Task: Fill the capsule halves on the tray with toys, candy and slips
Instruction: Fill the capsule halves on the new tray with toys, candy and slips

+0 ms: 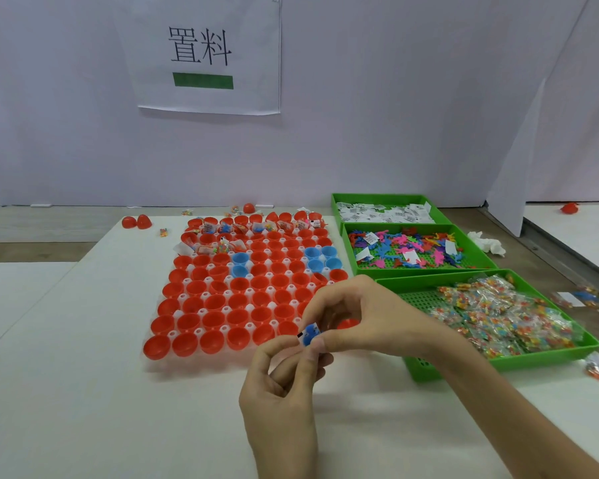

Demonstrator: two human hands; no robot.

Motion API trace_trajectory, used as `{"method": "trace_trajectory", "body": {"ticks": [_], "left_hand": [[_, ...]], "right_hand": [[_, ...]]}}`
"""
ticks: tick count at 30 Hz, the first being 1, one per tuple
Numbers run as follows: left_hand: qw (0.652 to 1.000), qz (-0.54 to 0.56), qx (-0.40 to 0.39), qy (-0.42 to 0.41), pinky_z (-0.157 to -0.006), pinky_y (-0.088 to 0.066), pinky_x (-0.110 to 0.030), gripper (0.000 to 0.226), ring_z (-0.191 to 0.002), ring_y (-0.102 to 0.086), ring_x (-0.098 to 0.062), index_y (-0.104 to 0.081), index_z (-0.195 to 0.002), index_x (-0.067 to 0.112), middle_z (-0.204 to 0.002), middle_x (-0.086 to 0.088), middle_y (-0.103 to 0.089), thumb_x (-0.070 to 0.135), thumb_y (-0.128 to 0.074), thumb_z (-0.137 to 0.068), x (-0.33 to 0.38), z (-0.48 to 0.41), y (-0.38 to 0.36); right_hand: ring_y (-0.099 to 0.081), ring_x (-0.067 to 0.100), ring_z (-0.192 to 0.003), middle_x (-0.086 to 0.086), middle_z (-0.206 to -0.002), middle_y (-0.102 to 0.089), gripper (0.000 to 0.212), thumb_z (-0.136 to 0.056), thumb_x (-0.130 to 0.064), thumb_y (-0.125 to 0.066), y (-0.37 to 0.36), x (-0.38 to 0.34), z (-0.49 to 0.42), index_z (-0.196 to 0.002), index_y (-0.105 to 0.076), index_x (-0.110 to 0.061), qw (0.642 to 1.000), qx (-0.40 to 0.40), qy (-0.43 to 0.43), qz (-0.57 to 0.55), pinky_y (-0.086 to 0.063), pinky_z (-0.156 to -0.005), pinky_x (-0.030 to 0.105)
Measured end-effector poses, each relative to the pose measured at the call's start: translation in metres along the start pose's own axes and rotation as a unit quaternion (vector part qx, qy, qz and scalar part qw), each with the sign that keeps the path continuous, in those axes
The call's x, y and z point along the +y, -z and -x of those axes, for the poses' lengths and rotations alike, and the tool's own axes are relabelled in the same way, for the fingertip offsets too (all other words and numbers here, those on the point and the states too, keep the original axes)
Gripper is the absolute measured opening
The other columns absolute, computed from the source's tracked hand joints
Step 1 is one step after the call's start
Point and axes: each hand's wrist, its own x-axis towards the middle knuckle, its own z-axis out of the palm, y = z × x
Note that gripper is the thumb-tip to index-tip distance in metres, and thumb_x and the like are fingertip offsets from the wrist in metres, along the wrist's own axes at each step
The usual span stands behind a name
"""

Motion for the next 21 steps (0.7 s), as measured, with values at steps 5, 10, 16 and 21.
{"method": "trace_trajectory", "body": {"ticks": [5, 10, 16, 21], "left_hand": [[1.0, -0.007, 0.004, 0.009, -0.063, -0.058, -0.021, 0.037, -0.072, -0.075, -0.02, -0.069, -0.099, 0.017, -0.074, -0.008, -0.076, 0.03, -0.072, -0.064, -0.0008, 0.0004, -0.0006], [1.0, -0.022, -0.006, 0.005, -0.063, -0.058, -0.02, 0.031, -0.072, -0.075, -0.02, -0.071, -0.099, 0.019, -0.076, -0.005, -0.076, 0.028, -0.071, -0.069, -0.002, -0.0001, 0.0003], [1.0, -0.02, -0.013, -0.002, -0.059, -0.057, -0.021, 0.027, -0.068, -0.074, -0.024, -0.069, -0.098, 0.016, -0.078, -0.008, -0.076, 0.027, -0.068, -0.073, -0.0023, -0.0005, -0.0012], [0.999, -0.023, -0.007, -0.026, -0.061, -0.058, -0.024, 0.018, -0.066, -0.072, -0.027, -0.07, -0.089, 0.016, -0.081, -0.011, -0.072, 0.026, -0.07, -0.074, -0.0027, -0.0003, -0.0012]], "right_hand": [[-0.07, 0.016, -0.084, -0.004, -0.092, -0.073, 0.015, -0.085, -0.017, -0.079, -0.0005, 0.0014, -0.001, -0.098, -0.074, -0.016, 1.0, 0.007, 0.014, -0.003, -0.058, -0.078, 0.028], [-0.071, 0.016, -0.084, -0.002, -0.091, -0.074, 0.016, -0.083, -0.013, -0.081, -0.0006, 0.0025, -0.0013, -0.097, -0.074, -0.01, 0.999, 0.013, 0.019, -0.029, -0.057, -0.077, 0.025], [-0.072, 0.019, -0.079, 0.003, -0.088, -0.075, 0.016, -0.081, -0.008, -0.081, -0.0007, 0.0002, -0.0008, -0.095, -0.073, -0.006, 0.998, 0.018, 0.025, -0.061, -0.057, -0.076, 0.026], [-0.072, 0.02, -0.081, 0.005, -0.089, -0.075, 0.016, -0.081, -0.003, -0.081, -0.002, -0.0005, 0.0004, -0.095, -0.072, -0.002, 0.996, 0.021, 0.016, -0.083, -0.06, -0.077, 0.032]]}}
